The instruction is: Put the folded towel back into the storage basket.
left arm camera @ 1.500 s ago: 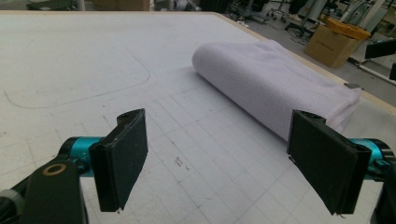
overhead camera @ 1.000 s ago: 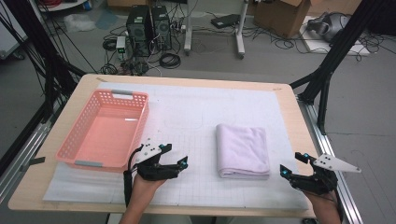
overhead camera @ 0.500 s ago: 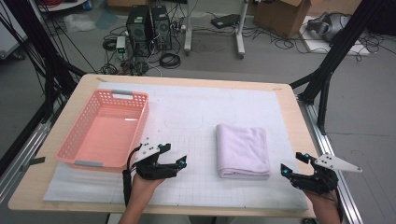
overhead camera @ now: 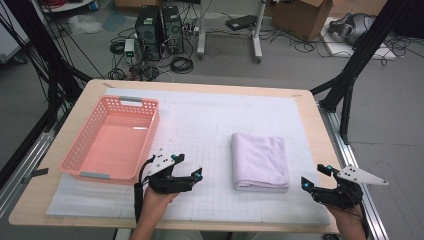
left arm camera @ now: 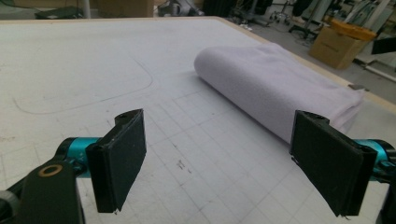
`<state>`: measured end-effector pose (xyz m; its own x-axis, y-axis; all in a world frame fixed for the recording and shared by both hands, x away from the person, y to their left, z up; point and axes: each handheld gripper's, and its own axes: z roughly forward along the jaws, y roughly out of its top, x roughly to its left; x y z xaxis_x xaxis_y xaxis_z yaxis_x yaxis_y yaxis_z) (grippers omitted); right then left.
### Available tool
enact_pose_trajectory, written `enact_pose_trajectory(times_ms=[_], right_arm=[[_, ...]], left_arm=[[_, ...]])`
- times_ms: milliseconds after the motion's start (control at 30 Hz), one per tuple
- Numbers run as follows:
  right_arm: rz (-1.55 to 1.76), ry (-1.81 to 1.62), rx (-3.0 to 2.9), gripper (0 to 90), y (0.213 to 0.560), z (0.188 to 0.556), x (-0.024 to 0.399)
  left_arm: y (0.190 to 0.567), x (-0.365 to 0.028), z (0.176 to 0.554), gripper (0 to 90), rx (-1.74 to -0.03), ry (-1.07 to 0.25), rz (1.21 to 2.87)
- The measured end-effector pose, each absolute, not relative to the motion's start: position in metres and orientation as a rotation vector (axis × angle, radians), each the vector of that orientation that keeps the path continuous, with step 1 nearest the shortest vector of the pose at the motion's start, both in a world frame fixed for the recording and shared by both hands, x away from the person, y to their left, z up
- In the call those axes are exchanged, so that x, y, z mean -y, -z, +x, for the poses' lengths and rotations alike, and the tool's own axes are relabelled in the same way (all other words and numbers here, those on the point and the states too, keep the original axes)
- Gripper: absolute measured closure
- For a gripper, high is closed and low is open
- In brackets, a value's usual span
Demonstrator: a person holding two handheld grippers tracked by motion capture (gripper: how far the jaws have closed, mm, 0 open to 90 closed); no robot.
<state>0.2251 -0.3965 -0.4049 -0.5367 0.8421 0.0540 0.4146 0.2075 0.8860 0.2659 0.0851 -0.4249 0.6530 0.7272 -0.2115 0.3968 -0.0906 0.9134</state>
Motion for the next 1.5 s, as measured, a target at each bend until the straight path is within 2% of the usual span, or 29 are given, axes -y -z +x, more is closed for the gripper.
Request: enact_pose_trajectory(times_ms=[167,467,800,1133,1500], right_arm=[[1.169,-1.277,-2.041,18.6,0.406,0.226,0.401],[1.193,-1.287,-2.029,18.6,0.407,0.226,0.408],[1.192,-1.295,-2.045,18.6,0.409,0.228,0.407],[1.19,-1.329,-2.048,18.6,0.411,0.23,0.41],[1.185,-1.342,-2.056,18.6,0.41,0.23,0.409]], left_arm=[[0.427,-0.074,0.281,18.5,-0.984,-0.232,1.743],[0.411,-0.04,0.303,18.9,-0.945,-0.232,1.736],[0.406,0.01,0.329,21.5,-0.963,-0.123,1.831],[0.422,0.041,0.342,21.5,-1.022,-0.131,1.875],[0.437,0.058,0.344,22.1,-1.039,-0.116,1.955]])
